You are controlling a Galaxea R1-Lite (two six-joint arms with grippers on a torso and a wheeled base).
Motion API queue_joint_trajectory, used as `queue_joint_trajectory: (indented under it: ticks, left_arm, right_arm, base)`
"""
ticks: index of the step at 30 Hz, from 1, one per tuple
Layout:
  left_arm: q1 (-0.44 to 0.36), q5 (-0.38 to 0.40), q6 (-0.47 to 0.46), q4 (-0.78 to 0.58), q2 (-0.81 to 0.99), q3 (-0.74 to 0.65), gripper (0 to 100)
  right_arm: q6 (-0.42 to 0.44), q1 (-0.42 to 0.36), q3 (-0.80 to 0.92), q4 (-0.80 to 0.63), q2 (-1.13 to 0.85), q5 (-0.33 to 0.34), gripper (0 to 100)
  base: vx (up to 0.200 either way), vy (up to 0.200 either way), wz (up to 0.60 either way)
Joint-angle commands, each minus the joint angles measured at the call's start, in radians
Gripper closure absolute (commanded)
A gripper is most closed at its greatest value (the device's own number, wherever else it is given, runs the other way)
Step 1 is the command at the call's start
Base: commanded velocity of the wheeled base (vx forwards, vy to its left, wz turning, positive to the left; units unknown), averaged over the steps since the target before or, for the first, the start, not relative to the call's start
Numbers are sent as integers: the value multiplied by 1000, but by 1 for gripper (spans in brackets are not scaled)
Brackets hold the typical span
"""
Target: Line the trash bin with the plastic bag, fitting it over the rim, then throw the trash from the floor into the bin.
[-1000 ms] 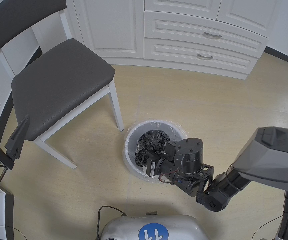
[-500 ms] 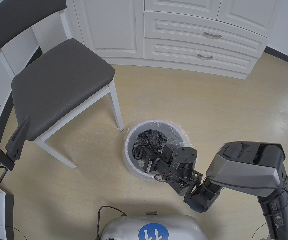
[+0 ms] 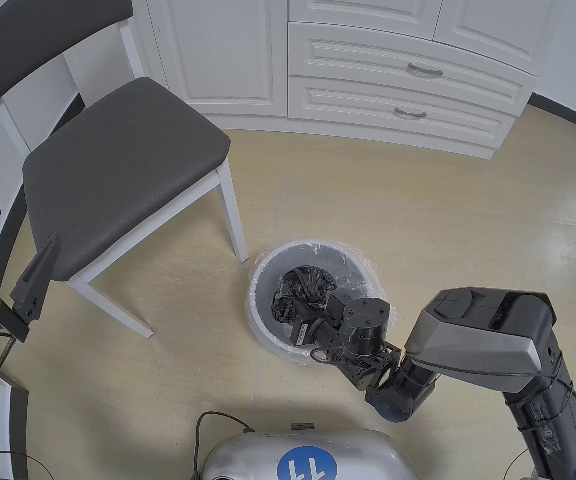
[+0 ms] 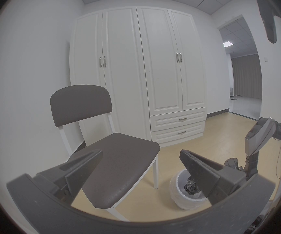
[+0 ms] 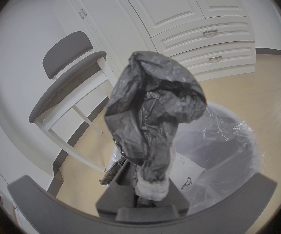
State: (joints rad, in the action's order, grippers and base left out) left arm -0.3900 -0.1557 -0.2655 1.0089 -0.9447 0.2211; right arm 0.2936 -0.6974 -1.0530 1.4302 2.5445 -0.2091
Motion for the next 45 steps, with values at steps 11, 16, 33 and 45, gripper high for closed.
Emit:
queue_joint_trajectory:
  ticks: [11,16,33,45]
  left_arm:
    - [0,-2,0,0,0,1,0]
    - [2,-2,0,0,1,1,0]
    - [2,-5,0,0,3,4,0]
    - [2,-5,0,0,3,4,0]
  right_arm:
    - [-13,26,-10,-28,8,-7,100]
    - [-14,29,-10,-31,16,-7,100]
    - [-25,50,-9,-31,31,-7,0]
    - [-39,49,2,-31,20,-7,0]
  base:
    - [0,0,0]
    - [0,0,0]
    - [0,0,0]
    - [0,0,0]
